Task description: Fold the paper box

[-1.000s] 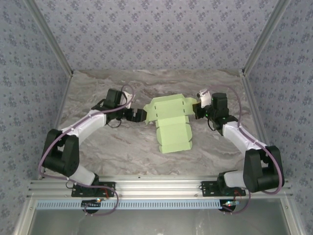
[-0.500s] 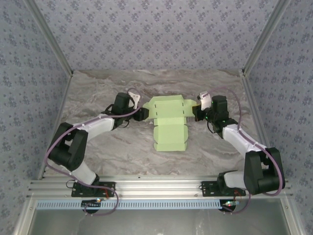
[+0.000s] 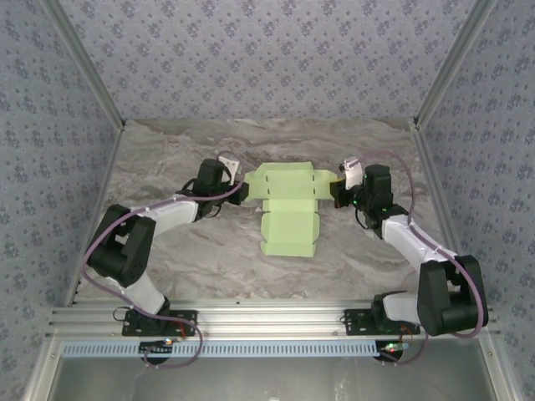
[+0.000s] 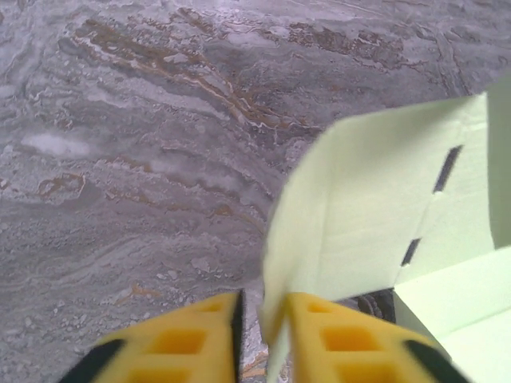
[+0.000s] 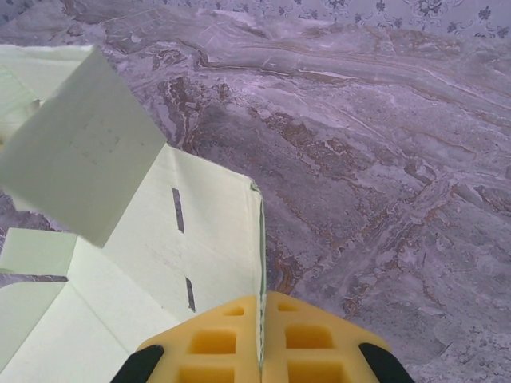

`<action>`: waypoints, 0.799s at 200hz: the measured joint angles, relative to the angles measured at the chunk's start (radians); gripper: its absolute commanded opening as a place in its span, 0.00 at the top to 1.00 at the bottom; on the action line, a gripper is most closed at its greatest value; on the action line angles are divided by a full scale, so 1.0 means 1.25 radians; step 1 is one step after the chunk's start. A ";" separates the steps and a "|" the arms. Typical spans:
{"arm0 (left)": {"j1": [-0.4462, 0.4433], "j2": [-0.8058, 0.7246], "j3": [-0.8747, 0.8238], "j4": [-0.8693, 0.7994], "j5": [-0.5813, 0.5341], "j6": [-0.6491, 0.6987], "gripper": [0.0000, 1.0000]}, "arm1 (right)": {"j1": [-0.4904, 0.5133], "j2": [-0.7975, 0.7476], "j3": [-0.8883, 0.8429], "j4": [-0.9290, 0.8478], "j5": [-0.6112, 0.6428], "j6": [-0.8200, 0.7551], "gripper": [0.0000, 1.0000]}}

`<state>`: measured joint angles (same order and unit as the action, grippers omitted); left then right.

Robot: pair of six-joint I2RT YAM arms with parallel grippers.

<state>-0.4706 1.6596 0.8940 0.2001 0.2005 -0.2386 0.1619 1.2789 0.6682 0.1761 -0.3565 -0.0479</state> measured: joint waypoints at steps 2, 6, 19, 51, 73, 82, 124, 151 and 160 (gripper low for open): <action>0.000 0.000 -0.002 0.004 0.001 0.003 0.88 | 0.000 0.000 0.000 0.000 0.000 0.000 1.00; 0.000 0.000 -0.006 0.012 0.003 0.004 0.90 | -0.001 0.000 0.000 0.000 -0.001 0.000 0.99; -0.001 -0.002 -0.027 0.040 0.010 0.007 0.96 | -0.005 -0.001 0.000 0.000 -0.006 0.000 0.96; -0.005 -0.027 -0.086 0.073 0.006 0.016 1.00 | -0.005 -0.002 -0.002 -0.007 -0.011 0.021 0.69; -0.006 -0.045 -0.103 0.075 -0.010 0.025 1.00 | -0.007 -0.009 0.005 -0.030 -0.005 0.043 0.58; -0.008 -0.048 -0.103 0.076 -0.017 0.029 1.00 | -0.008 -0.014 0.018 -0.048 -0.005 0.055 0.51; -0.048 -0.063 -0.106 0.108 -0.062 0.062 1.00 | 0.001 0.017 0.247 -0.233 -0.018 0.063 0.49; -0.082 -0.066 -0.106 0.128 -0.092 0.090 1.00 | 0.063 0.142 0.538 -0.389 0.017 0.032 0.52; -0.092 -0.066 -0.106 0.132 -0.102 0.096 1.00 | 0.086 0.174 0.598 -0.421 0.022 0.016 0.52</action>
<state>-0.5854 1.5772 0.7616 0.3653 0.0727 -0.1184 0.2699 1.4967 1.4162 -0.3496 -0.3286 -0.0284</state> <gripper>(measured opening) 0.057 0.482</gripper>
